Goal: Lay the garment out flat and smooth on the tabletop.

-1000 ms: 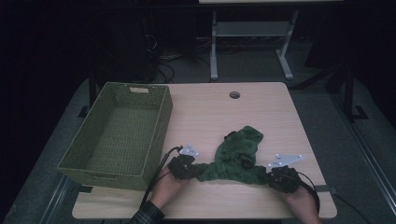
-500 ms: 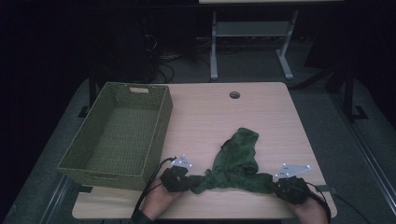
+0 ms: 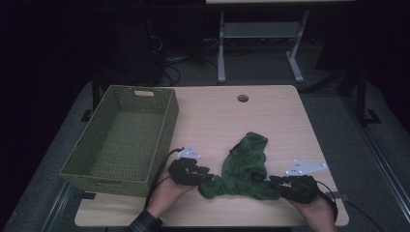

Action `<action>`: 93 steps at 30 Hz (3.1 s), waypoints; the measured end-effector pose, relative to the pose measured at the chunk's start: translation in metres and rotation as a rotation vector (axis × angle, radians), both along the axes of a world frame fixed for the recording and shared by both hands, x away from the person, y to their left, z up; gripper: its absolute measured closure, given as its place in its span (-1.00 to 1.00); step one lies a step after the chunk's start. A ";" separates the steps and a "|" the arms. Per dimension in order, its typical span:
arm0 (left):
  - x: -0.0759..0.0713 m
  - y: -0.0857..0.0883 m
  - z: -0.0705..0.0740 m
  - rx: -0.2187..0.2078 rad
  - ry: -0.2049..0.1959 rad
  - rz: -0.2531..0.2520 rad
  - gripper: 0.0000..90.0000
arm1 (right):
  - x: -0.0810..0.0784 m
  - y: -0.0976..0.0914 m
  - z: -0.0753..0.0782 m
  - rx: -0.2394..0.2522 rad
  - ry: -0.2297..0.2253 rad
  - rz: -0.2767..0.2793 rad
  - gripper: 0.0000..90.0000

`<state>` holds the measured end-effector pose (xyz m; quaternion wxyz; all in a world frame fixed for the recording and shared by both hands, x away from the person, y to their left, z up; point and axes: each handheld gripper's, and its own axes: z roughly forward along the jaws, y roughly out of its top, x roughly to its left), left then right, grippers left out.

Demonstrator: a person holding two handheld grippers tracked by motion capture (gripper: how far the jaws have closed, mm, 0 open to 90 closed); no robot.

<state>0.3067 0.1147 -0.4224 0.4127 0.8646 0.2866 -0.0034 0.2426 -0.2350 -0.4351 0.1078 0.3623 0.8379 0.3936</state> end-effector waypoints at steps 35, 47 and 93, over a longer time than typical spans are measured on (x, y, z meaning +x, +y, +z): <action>0.089 -0.087 -0.011 -0.050 -0.008 -0.108 0.76 | 0.025 0.013 -0.018 -0.056 0.040 -0.019 0.78; 0.075 -0.056 0.017 -0.093 -0.058 -0.044 0.89 | 0.030 0.002 -0.005 -0.029 -0.015 -0.070 0.82; 0.040 0.000 0.006 -0.003 -0.035 0.117 0.28 | 0.088 0.012 0.010 -0.004 -0.036 -0.055 0.44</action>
